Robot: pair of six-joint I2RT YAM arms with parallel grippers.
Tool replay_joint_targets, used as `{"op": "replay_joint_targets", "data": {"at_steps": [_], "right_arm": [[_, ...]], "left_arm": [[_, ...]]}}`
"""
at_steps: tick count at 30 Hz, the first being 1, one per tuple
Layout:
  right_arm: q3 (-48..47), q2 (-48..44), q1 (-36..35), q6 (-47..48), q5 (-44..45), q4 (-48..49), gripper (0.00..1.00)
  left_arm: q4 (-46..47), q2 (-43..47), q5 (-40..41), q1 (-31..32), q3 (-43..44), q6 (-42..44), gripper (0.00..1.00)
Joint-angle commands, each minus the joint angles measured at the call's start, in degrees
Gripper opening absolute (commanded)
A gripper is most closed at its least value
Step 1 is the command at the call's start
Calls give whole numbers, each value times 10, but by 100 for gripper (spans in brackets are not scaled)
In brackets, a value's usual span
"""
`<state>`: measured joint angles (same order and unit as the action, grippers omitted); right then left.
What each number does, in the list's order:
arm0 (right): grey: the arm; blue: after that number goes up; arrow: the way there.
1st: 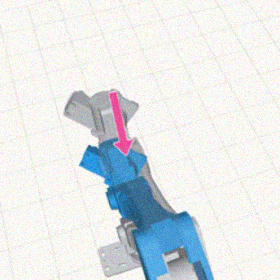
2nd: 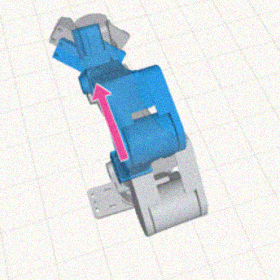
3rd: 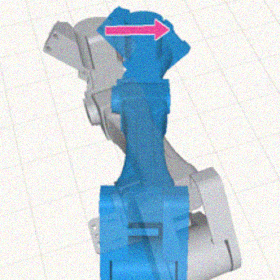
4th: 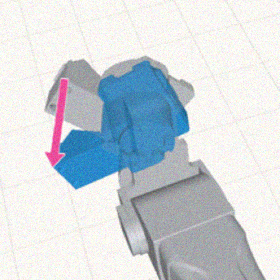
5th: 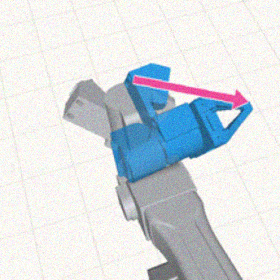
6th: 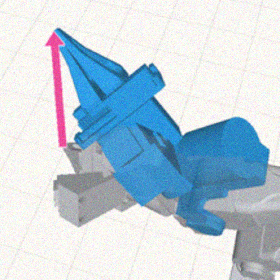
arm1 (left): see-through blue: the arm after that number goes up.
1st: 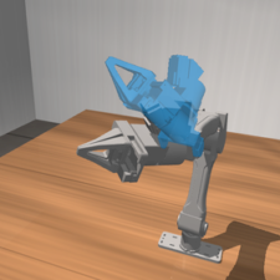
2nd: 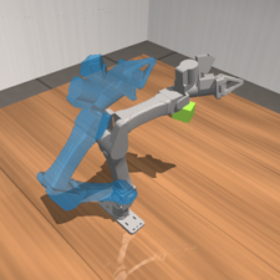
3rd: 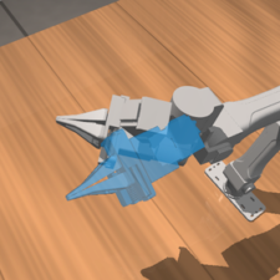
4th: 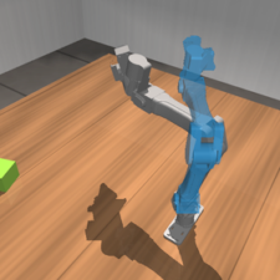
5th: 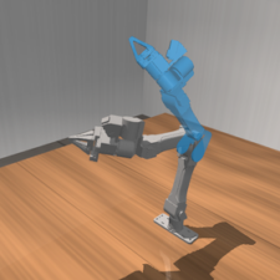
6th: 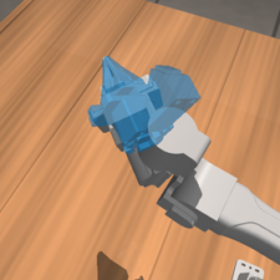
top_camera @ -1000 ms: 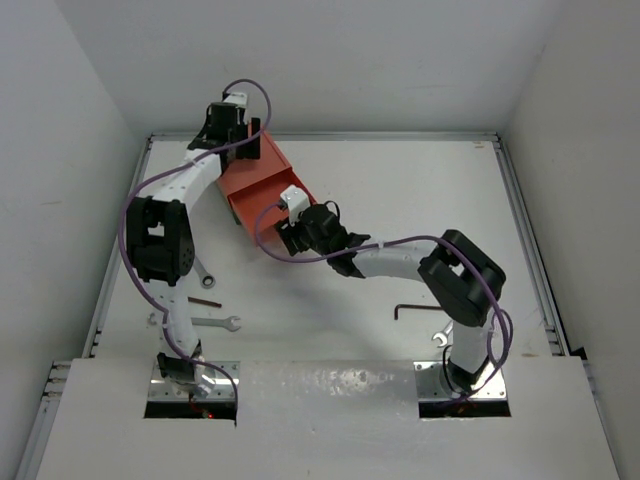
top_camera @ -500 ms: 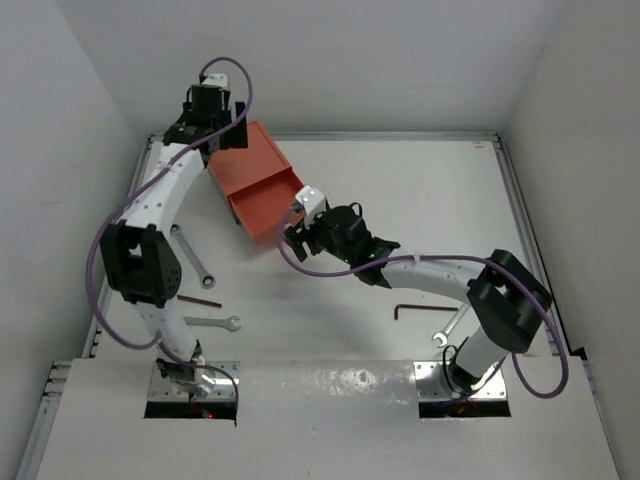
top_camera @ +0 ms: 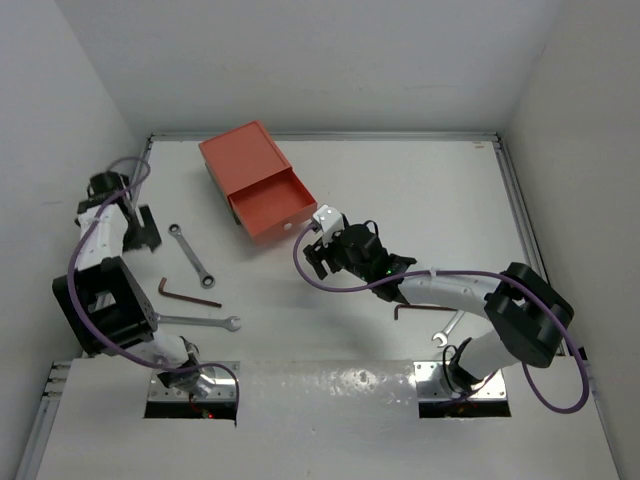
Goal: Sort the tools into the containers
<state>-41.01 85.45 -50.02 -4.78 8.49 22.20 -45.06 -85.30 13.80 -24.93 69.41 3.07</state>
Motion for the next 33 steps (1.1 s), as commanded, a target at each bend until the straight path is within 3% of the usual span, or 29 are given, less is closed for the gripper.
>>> {"op": "replay_joint_targets", "data": {"at_steps": [1, 5, 8, 11, 12, 15, 19, 21, 22, 24, 26, 30, 33], "right_arm": [[1, -22, -3, -5, 4, 12, 74], [-7, -24, -3, 12, -13, -24, 74], [-23, -19, -3, 31, -29, -60, 74], [-44, -7, -3, 35, -37, -96, 74], [-61, 1, -3, 35, -42, -105, 74], [-98, 16, -3, 32, -57, -138, 74], [-91, 4, -3, 14, -50, -138, 73], [-60, -12, -3, 6, -44, -110, 73], [-50, -28, -3, 3, -39, -94, 73], [-21, -43, -3, 1, -23, -82, 73], [-6, -62, -3, 4, -7, -74, 73], [15, -84, -3, 15, 6, -68, 73], [33, -100, -3, 27, 15, -65, 74]], "left_arm": [[1, 24, -29, 8, -71, 84, 89], [31, 45, -63, 8, -112, 168, 79], [39, 92, -146, 8, -146, 308, 75], [-28, 116, -263, 16, -176, 584, 76], [-35, 118, -259, 38, -198, 617, 76], [-45, 112, -223, 102, -223, 675, 72], [-68, 109, -236, 124, -229, 752, 69], [-82, 109, -240, 123, -234, 815, 72], [-86, 110, -248, 123, -234, 857, 78], [-97, 115, -260, 123, -240, 897, 79], [-93, 116, -276, 123, -247, 927, 76], [-93, 112, -289, 123, -281, 997, 57], [-71, 113, -303, 123, -306, 1024, 62]]}}
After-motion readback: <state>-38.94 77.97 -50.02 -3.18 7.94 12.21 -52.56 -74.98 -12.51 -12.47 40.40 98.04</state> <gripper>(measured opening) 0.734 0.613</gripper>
